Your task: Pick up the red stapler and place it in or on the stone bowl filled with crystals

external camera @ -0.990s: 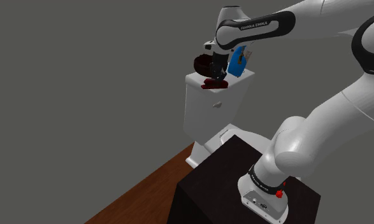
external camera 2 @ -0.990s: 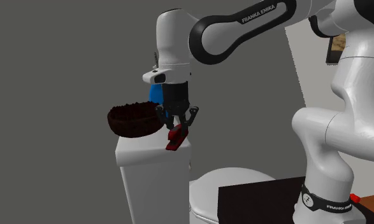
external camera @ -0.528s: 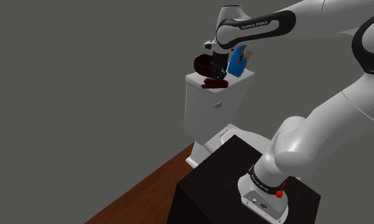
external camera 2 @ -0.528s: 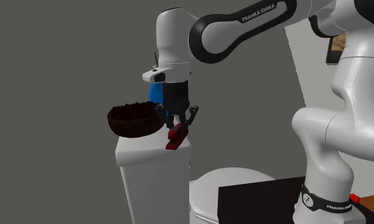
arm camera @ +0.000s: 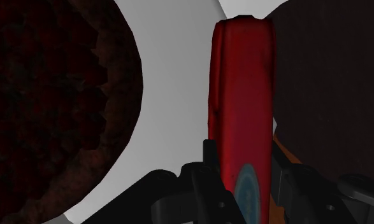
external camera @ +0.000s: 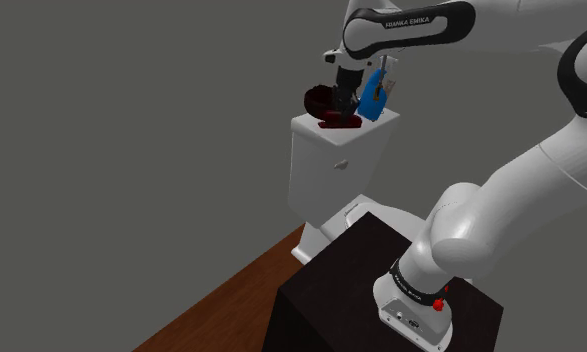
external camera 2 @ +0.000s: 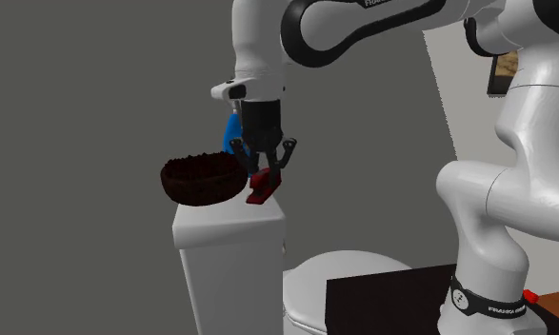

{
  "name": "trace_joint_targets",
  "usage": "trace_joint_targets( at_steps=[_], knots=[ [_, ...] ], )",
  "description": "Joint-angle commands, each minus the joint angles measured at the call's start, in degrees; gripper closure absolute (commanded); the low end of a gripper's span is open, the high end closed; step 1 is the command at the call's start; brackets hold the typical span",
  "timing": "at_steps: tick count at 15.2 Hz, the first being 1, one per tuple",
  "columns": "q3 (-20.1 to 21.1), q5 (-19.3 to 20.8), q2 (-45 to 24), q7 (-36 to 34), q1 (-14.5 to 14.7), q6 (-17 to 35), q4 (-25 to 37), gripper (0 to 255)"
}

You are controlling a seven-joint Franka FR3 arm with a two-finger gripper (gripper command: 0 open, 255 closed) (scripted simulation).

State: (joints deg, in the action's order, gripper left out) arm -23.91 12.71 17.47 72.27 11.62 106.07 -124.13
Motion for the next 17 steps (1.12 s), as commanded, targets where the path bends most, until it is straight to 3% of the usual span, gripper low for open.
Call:
trace_joint_targets(
  at_steps=[1,17],
  knots=[
    [0.2,0.0,0.4,0.0,0.0,-1.5,1.1,255],
    [1.2,-0.9,0.0,1.3,0.5,-13.7,13.7,255]
  ],
)
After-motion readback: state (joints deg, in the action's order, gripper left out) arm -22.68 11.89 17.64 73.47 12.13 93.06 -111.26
